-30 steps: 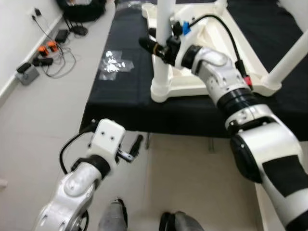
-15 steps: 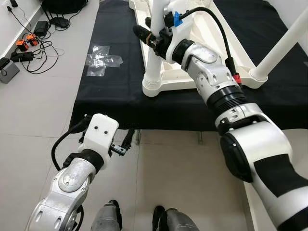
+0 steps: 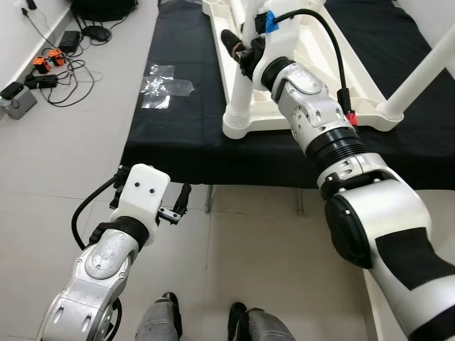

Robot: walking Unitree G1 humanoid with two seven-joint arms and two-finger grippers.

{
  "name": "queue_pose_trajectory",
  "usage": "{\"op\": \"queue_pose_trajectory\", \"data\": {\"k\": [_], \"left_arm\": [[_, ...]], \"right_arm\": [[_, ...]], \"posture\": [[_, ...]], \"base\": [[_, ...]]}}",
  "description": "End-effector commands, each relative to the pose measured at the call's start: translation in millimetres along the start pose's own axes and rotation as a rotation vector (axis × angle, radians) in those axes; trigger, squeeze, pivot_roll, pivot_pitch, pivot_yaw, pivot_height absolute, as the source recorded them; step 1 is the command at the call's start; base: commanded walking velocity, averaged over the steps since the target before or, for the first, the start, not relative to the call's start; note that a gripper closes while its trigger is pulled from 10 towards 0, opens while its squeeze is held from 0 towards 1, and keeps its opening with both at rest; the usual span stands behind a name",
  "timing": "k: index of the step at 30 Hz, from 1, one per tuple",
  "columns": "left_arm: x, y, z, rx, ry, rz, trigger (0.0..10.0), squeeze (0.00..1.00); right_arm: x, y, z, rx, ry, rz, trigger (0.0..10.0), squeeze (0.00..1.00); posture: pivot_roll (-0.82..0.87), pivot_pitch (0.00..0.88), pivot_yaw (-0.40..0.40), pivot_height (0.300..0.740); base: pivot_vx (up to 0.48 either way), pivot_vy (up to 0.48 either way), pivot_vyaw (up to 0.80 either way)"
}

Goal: Building children table

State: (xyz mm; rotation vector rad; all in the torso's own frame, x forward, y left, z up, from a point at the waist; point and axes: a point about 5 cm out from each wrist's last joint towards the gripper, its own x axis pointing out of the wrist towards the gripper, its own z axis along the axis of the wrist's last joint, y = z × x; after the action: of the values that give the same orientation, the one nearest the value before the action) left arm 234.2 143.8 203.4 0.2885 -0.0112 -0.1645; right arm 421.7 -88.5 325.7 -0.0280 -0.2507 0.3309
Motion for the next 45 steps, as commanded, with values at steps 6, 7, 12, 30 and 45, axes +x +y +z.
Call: {"op": "queue_pose_trajectory", "data": {"k": [6,7,12,30,45], "left_arm": [[1.1,1.8,-1.4,0.008,0.004,0.018,10.0,0.00],[1.1,1.8,-1.4,0.008,0.004,0.018,10.0,0.00],[1.8,0.4,-0.9,0.003,-0.001,0.016,10.0,0.00],[6.1,-10.1,7.6,-0.100,-0.020,-0.032,10.0,0.00],[-11.3,-45.1,30.0,-0.214,-0.166,-0.380,10.0,0.00]], "right_arm": [[-21.3,-38.0,-56.1,0.041,0.195,-0.323,10.0,0.00],[-21.3,-38.0,-56.1,0.041,0.195,-0.323,10.0,0.00],[-24.5,-33.8,-61.7,0.108,0.162,-0.477,10.0,0.00],[-29.9,-2.4,-57.3,0.050,0.223,-1.007,10.0,0.00],[-28.7,20.4,-51.6,0.025,0.200,-1.056,10.0,0.00]], "posture": [[0.09,0.313,-0.097,0.740],[0.09,0.313,-0.097,0.740],[0.09,0.310,-0.096,0.740],[0.09,0.308,-0.103,0.740],[0.09,0.308,-0.104,0.740]], "base": [[0.000,0.000,0.00],[0.000,0.000,0.00],[0.000,0.000,0.00],[0.000,0.000,0.00],[0.000,0.000,0.00]]}}
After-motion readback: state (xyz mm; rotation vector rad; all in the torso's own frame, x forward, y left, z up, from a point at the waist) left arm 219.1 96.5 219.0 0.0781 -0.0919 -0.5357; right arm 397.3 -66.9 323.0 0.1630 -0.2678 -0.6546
